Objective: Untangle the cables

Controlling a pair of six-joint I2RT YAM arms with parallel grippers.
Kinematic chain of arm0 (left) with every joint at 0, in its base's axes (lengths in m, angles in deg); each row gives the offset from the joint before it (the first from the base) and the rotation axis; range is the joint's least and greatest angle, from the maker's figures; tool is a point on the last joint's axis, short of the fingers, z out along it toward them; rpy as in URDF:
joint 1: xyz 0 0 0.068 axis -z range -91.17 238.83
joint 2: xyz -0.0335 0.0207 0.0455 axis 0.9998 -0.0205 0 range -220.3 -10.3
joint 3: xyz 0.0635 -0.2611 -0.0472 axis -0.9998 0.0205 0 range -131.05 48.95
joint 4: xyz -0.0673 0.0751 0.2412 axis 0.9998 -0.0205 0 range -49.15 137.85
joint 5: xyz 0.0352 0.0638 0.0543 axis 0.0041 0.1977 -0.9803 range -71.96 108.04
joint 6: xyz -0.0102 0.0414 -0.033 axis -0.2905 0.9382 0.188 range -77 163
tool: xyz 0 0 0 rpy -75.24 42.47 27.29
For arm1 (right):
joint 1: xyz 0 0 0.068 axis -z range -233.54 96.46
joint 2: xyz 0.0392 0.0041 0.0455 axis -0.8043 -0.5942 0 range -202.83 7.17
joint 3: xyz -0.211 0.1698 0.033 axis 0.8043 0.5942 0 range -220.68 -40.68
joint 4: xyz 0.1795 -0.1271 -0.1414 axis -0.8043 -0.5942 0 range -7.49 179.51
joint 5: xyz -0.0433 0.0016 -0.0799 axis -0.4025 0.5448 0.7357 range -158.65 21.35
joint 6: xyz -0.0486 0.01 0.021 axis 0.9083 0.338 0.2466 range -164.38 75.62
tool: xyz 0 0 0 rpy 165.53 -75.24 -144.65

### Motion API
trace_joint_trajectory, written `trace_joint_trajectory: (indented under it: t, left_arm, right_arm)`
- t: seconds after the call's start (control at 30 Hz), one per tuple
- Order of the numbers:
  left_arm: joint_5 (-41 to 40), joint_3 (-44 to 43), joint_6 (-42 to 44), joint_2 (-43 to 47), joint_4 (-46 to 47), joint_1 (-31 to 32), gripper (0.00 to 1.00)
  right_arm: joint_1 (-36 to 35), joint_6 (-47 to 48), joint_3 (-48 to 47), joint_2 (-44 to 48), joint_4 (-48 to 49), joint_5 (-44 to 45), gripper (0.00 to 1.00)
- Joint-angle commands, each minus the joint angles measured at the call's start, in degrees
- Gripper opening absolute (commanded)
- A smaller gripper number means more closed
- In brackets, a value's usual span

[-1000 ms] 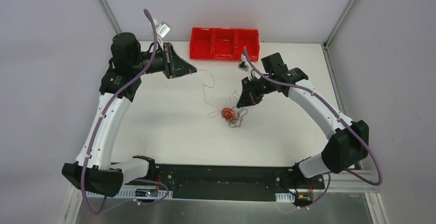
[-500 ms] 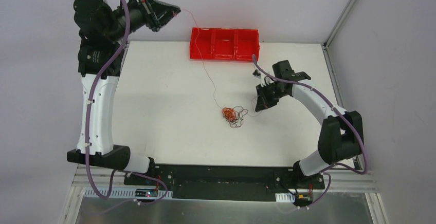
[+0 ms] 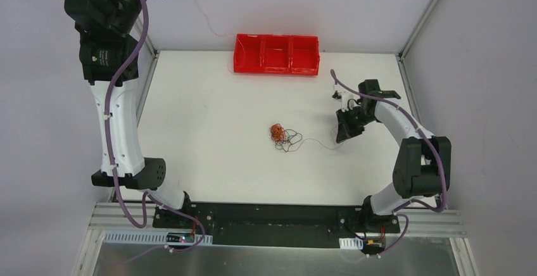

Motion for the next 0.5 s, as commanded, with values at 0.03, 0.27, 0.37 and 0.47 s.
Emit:
trace_joint_trajectory:
  t: [0.03, 0.27, 0.37, 0.47]
  left_arm:
    - [-14.6, 2.4, 11.2, 5.0, -2.0, -1.0, 0.00]
    - [-10.6, 23.6, 12.8, 14.0, -2.3, -7.8, 0.00]
    - [-7.7, 28.9, 11.8, 15.6, -1.1, -9.3, 0.00]
    - [-5.7, 28.5, 10.2, 14.6, 0.3, -10.0, 0.00]
  right_arm:
    - [8.9, 6.8, -8.6, 3.6, -9.2, 0.0, 0.00]
    - [17.6, 10.6, -19.1, 1.9, -18.3, -4.4, 0.00]
    - [17.2, 10.5, -19.8, 1.2, -21.6, -8.8, 0.00]
    - [16.2, 9.6, -18.9, 1.3, -21.8, -10.3, 0.00]
